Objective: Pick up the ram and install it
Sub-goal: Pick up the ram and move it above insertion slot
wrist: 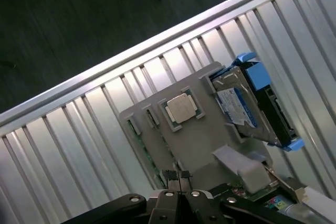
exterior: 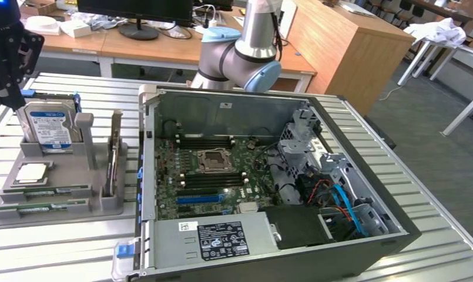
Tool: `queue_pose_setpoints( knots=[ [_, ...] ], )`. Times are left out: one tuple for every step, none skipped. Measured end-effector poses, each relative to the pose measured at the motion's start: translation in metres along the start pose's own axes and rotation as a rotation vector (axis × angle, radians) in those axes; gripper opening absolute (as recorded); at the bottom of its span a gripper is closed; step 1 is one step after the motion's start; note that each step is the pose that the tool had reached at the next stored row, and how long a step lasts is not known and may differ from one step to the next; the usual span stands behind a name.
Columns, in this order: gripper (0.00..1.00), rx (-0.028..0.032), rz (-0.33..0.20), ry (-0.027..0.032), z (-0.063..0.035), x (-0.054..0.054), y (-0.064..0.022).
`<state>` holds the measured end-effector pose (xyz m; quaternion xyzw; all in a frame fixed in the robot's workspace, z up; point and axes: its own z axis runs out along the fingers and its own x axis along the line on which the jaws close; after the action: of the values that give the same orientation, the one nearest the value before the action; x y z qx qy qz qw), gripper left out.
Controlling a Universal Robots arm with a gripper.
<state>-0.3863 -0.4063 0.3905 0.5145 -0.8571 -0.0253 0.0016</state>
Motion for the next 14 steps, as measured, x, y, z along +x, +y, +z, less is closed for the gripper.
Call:
queue_pose_setpoints(
  knots=[
    [0.1, -0.0003, -0.014, 0.0006, 0.0, 0.0, 0.0],
    [0.1, -0.0007, -0.03, 0.0014, 0.0, 0.0, 0.0],
    [0.1, -0.001, -0.044, 0.0019, 0.0001, 0.0, 0.0],
    [0.1, -0.0014, -0.058, 0.0026, 0.0001, 0.0, 0.0],
    [0.1, -0.0016, -0.073, 0.0033, 0.0001, 0.0, 0.0],
    [0.1, -0.002, -0.087, 0.0039, 0.0001, 0.0, 0.0],
    [0.1, -0.0023, -0.102, 0.0046, 0.0001, 0.0, 0.0],
    [0.1, -0.0027, -0.117, 0.0053, 0.0001, 0.0, 0.0],
    [0.1, -0.0031, -0.132, 0.0059, 0.0002, 0.0, 0.0],
    [0.1, -0.0034, -0.146, 0.0066, 0.0002, 0.0, -0.0001],
    [0.1, -0.0037, -0.16, 0.0073, 0.0002, 0.0, 0.0],
    [0.1, -0.0041, -0.175, 0.0078, 0.0002, 0.0, 0.0],
    [0.1, -0.0044, -0.19, 0.0085, 0.0003, 0.0, 0.0],
    [0.1, -0.0048, -0.205, 0.0093, 0.0002, 0.0, 0.0]
  ],
)
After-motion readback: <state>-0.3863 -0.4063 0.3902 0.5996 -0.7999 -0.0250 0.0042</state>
